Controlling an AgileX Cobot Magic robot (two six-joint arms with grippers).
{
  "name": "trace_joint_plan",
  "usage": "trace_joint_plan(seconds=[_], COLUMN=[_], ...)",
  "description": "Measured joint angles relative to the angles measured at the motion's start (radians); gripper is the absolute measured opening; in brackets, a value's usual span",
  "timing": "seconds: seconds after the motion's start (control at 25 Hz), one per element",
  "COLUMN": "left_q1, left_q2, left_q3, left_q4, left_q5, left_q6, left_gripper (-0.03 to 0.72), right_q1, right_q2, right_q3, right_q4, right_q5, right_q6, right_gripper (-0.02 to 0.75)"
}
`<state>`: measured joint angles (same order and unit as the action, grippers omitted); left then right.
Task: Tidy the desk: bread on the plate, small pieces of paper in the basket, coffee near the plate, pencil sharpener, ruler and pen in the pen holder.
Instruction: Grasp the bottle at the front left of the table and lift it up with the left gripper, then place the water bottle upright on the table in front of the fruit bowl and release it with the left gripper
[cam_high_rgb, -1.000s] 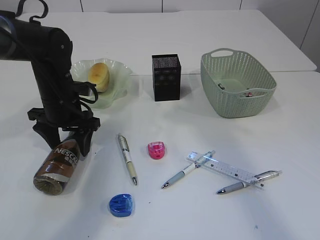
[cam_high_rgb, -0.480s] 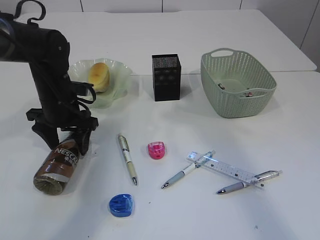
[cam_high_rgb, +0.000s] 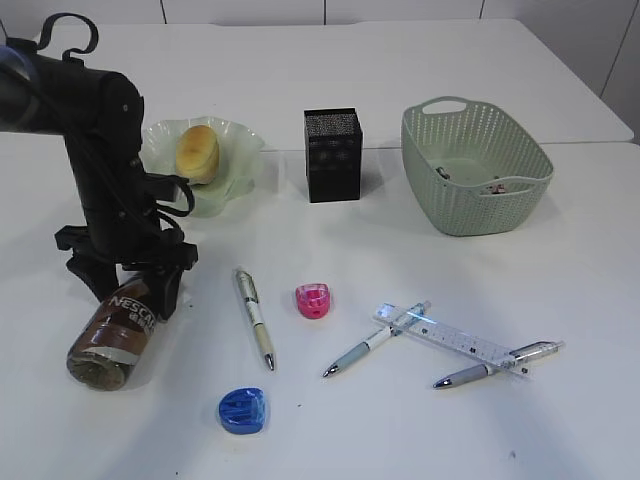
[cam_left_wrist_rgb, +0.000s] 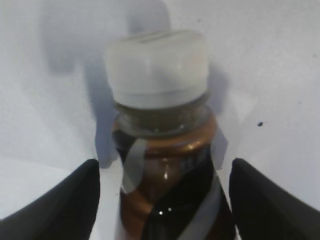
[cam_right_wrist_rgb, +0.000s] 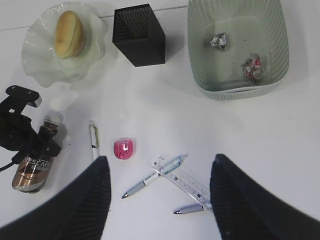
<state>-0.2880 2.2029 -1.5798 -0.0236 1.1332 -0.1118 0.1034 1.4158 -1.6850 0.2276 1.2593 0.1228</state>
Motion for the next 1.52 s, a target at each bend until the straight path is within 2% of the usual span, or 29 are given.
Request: trace_joint_plan(seconds=[0.08,0.24,0.4,0.88,1.2,1.36,1.52], left_q1=[0.0,0.0,0.0,0.0,0.0,0.0,0.002], left_q2=[0.0,0.0,0.0,-0.008,-0.172,-0.276,-0.426], left_q3=[0.0,0.0,-0.002,-0.005,0.014,0.096,0.277], left_q4=[0.0,-0.002,0.018,0.047,0.054,0.062,0.084], left_q5=[0.0,0.0,-0.003,0.02,0.001,-0.073,-0.265], left_q6=[0.0,0.0,0.0,-0.003,-0.042,-0.051,-0.052], left_gripper=[0.523,0.379,0.316,0.3,0.295,0.295,0.293], right_q1=[0.0,0.0,0.0,0.0,0.0,0.0,0.0], right_q2=[0.0,0.0,0.0,0.0,0.0,0.0,0.0], right_q3=[0.0,0.0,0.0,0.0,0.0,0.0,0.0], right_q4=[0.0,0.0,0.0,0.0,-0.004,-0.006,-0.01], right_q5=[0.0,0.0,0.0,0.0,0.0,0.0,0.0], right_q6=[0.0,0.0,0.0,-0.002,-0.002,-0.002,-0.002], right_gripper=[0.491,0.491,0.491,0.491,0.491,0.491,0.492])
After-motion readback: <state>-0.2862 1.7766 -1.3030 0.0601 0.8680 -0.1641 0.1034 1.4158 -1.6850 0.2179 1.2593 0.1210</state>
